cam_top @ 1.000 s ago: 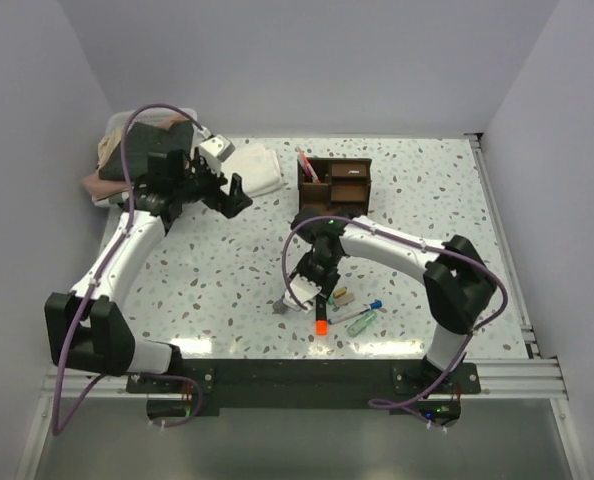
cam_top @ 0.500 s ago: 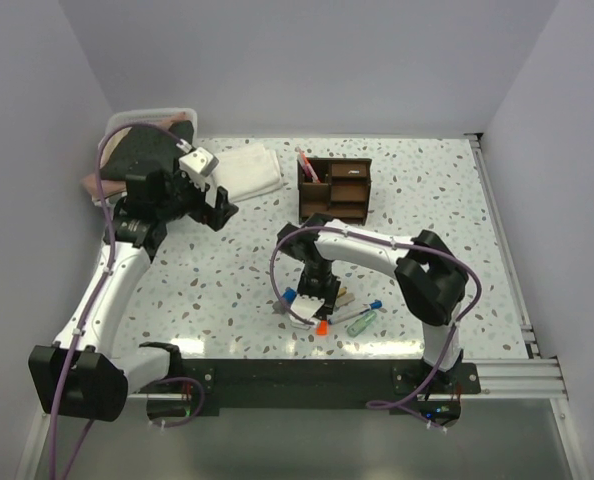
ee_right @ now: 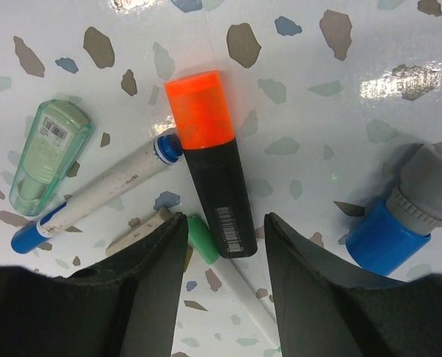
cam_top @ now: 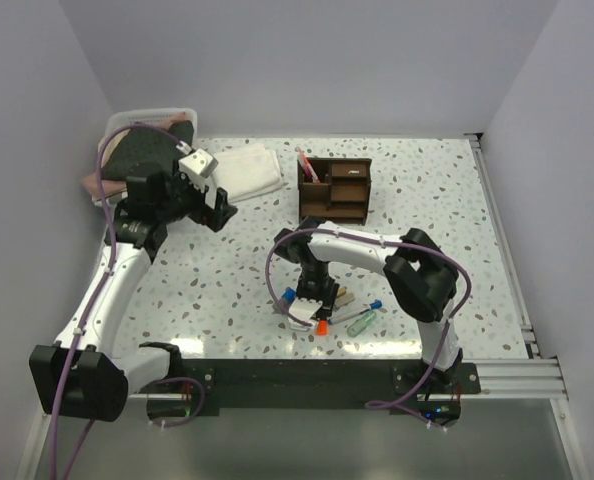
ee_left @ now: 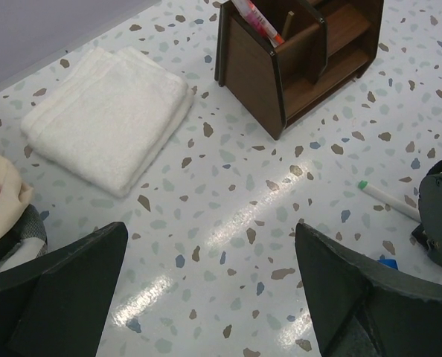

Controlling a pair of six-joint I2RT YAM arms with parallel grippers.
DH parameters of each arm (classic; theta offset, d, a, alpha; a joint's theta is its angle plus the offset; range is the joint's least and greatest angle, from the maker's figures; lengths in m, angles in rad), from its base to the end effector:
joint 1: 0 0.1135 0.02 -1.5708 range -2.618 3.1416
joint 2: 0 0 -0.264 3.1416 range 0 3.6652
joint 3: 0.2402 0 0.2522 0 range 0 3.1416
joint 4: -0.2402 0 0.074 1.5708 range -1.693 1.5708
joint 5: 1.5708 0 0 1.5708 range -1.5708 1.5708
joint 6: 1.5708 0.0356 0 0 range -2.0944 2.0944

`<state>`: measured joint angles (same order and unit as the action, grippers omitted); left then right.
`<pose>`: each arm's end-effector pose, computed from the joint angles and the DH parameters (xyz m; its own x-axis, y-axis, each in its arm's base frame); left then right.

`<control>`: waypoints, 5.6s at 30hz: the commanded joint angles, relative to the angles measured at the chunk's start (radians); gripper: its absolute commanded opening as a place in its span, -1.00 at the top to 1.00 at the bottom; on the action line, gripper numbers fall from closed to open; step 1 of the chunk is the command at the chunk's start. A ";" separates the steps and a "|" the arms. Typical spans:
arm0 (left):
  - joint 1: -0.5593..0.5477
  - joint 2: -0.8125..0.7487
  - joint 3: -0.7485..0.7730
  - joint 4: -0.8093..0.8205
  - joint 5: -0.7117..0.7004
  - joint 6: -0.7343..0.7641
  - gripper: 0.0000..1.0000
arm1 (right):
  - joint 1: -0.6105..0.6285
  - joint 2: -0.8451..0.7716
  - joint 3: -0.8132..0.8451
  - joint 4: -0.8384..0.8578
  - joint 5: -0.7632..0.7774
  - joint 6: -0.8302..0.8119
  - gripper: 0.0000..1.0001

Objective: Sort the stationery into containers
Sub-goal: Pick up the pen from the center of the board, then place the pen in the storage box, then pick up the pen from the center of the board.

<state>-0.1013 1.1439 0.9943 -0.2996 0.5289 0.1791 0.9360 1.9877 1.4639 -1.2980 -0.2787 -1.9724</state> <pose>0.2531 -0.0438 0.3311 -0.3290 0.1880 -0.9254 0.6078 0.7921 -0.0551 0.1950 0.2813 0.1795 0.8998 -0.2705 -0.3424 -0.2420 -0.9623 0.1244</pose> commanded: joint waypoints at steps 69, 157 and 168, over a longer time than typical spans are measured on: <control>0.074 0.597 0.581 0.039 0.148 -0.152 -1.00 | -0.574 0.100 0.334 1.474 -0.390 1.965 1.00; 0.020 0.223 0.124 0.182 -0.089 -0.141 -1.00 | -0.243 -0.109 -0.290 0.799 0.196 2.167 0.22; 0.044 0.209 0.092 0.182 -0.087 -0.145 -1.00 | -0.221 0.071 -0.226 0.749 0.216 2.189 0.54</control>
<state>-0.0708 1.3891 1.1007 -0.1608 0.4343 0.0467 0.6922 1.9285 1.2785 -0.5232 -0.0658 0.2008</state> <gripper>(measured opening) 0.997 0.276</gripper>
